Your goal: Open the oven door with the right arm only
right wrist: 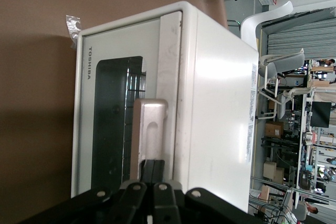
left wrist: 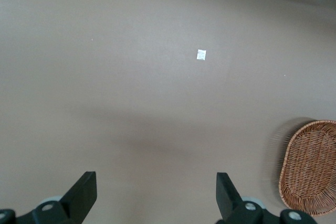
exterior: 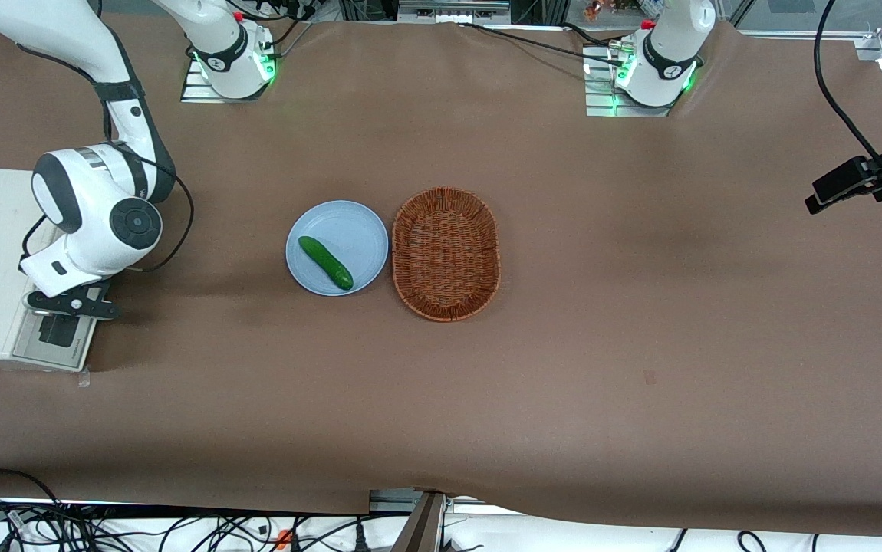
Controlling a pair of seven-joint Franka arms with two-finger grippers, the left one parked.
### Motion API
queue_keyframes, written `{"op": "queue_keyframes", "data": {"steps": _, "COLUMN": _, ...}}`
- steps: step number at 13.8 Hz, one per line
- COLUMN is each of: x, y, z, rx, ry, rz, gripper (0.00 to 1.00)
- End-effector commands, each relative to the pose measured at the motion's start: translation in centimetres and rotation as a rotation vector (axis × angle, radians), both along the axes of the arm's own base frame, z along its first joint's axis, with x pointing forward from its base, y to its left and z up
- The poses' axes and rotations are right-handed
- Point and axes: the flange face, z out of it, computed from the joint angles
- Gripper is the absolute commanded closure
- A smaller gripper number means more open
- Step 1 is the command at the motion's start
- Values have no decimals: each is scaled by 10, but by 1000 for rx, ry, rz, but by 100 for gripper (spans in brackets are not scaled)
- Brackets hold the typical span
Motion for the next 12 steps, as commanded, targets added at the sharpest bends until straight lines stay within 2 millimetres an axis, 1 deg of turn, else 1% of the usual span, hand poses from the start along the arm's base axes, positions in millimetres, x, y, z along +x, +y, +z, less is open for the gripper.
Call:
{"op": "queue_keyframes", "data": {"steps": 1, "x": 6, "y": -4, "z": 2, "rx": -14, "ry": -25, "rz": 16, "gripper": 100}}
{"op": "queue_keyframes", "data": {"steps": 4, "x": 6, "y": -7, "z": -4, "rx": -15, "ry": -24, "rz": 10, "gripper": 100}}
{"op": "queue_keyframes", "data": {"steps": 8, "x": 6, "y": -3, "z": -15, "rx": 1, "ry": -26, "rz": 3, "gripper": 100}}
{"op": "queue_keyframes", "data": {"steps": 12, "x": 5, "y": 7, "z": -20, "rx": 23, "ry": -37, "rz": 12, "gripper": 100}}
